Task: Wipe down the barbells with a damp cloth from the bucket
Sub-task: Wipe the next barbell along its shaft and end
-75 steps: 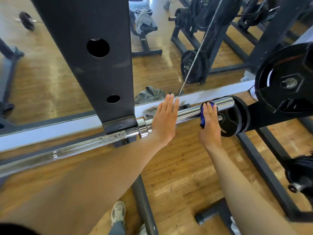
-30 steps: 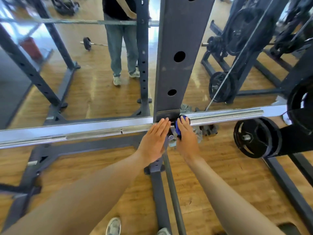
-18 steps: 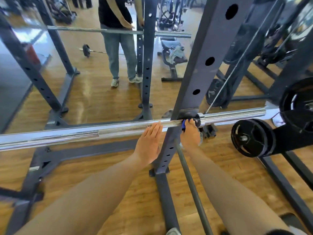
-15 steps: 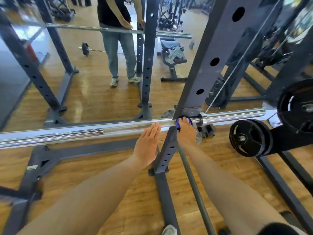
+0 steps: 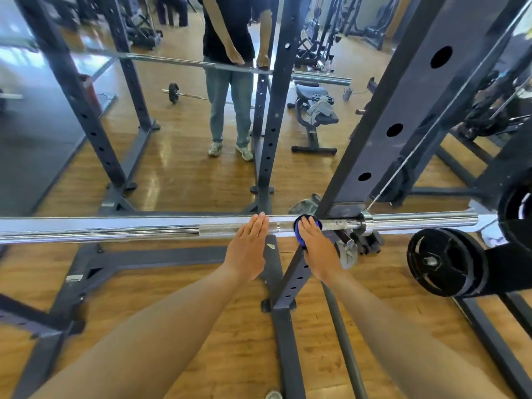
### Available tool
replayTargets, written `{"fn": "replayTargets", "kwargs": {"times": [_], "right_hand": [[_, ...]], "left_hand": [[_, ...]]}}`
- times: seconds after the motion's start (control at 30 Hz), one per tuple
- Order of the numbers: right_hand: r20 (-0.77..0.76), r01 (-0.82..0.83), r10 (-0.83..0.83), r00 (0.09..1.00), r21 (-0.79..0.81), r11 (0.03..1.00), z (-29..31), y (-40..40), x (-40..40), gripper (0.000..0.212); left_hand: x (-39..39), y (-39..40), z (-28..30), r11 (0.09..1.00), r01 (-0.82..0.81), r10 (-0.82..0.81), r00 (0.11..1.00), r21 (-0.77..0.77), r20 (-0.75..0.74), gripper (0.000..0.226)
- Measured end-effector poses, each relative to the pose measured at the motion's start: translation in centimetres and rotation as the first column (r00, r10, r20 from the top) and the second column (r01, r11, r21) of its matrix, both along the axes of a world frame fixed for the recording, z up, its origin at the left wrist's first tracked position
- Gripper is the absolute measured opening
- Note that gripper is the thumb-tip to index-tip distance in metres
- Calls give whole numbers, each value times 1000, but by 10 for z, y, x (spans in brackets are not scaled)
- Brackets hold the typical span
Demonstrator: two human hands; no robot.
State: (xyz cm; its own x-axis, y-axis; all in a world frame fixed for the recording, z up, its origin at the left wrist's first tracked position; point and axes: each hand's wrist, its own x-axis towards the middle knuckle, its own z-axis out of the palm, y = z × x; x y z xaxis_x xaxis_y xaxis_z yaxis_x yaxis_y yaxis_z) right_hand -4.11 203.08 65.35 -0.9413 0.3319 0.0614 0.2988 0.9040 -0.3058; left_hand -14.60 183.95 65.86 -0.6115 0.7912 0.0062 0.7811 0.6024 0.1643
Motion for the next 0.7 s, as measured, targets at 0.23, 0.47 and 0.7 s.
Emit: {"fn": "replayTargets", "kwargs": {"times": [0.23, 0.47, 0.7], "right_hand": [[-111, -101, 110, 988, 82, 991, -3, 8, -29, 81], [-149, -133, 120, 982, -84, 987, -8, 18, -23, 100], [-174, -167, 131, 976, -213, 963, -6, 28, -20, 117]], "left_hand": [[1, 43, 5, 998, -10, 9, 1000, 62, 11, 94], [12, 66, -7, 1000, 7, -7, 1000, 6, 2, 93], [21, 95, -22, 998, -9, 5, 997, 60, 75, 99]]}}
